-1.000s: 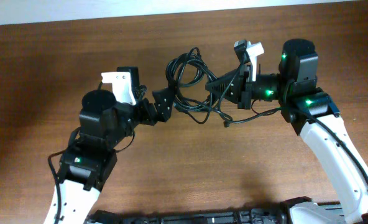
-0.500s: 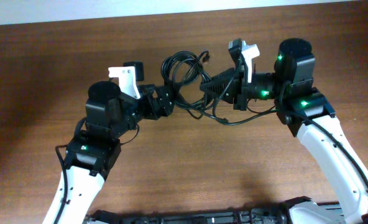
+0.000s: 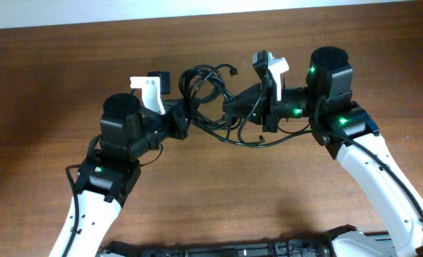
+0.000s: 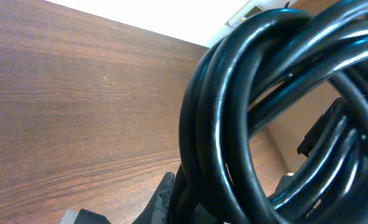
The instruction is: Untangle cables
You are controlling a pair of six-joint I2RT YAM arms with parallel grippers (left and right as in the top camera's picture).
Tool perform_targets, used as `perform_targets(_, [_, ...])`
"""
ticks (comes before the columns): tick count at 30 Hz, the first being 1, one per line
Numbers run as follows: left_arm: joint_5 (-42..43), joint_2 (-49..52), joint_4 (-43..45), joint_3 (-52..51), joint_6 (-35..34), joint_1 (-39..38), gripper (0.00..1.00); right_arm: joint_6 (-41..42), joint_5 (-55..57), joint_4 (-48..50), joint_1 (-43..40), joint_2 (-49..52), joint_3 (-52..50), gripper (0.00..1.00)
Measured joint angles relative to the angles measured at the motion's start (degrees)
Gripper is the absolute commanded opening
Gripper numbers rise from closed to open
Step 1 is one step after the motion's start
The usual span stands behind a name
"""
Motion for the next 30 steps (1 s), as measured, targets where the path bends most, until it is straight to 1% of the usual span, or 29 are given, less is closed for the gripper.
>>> perform_targets(3, [1.31, 0.11, 0.37, 0.0, 3.26, 0.11, 0.0, -1.4, 1.7, -2.64, -0.02, -0.09, 0.0, 0.04])
perform_targets(7, [6.56, 0.37, 0.96, 0.0, 13.22, 0.83, 0.0, -1.88, 5.25, -5.09, -0.02, -0.11, 0.0, 0.04])
perform_targets(10, [10.47, 0.37, 1.88, 0.0, 17.79, 1.16, 0.0, -2.05, 8.04, -6.45, -0.02, -0.24, 0.0, 0.04])
perform_targets(15, [18.69, 0.59, 5.97, -0.33, 22.64, 1.14, 0.0, -2.71, 15.04, -10.34, -0.07, -0.57, 0.0, 0.04])
perform_targets(20, [26.1, 0.92, 6.36, -0.33, 28.59, 1.11, 0.0, -3.1, 16.24, -12.52, -1.25, -0.85, 0.0, 0.04])
perform_targets(22, [27.93, 1.11, 7.45, -0.5, 29.44, 1.09, 0.0, -3.17, 17.14, -14.86, -1.81, -1.07, 0.04, 0.04])
perform_targets(25, [33.38, 1.97, 12.09, -0.98, 30.03, 1.84, 0.0, -3.41, 18.56, -16.98, -2.67, -1.73, 0.07, 0.04])
perform_targets(27, [35.06, 2.19, 13.88, -1.14, 29.7, 2.47, 0.0, -3.45, 18.56, -17.53, -2.86, -2.1, 0.24, 0.04])
perform_targets(28, [37.38, 2.36, 16.11, -1.2, 28.83, 3.67, 0.0, -3.56, 18.58, -17.73, -2.91, -2.23, 0.44, 0.04])
perform_targets(30, [40.26, 2.47, 17.7, -1.2, 27.93, 5.03, 0.0, -3.85, 18.6, -18.45, -2.91, -2.47, 0.76, 0.04])
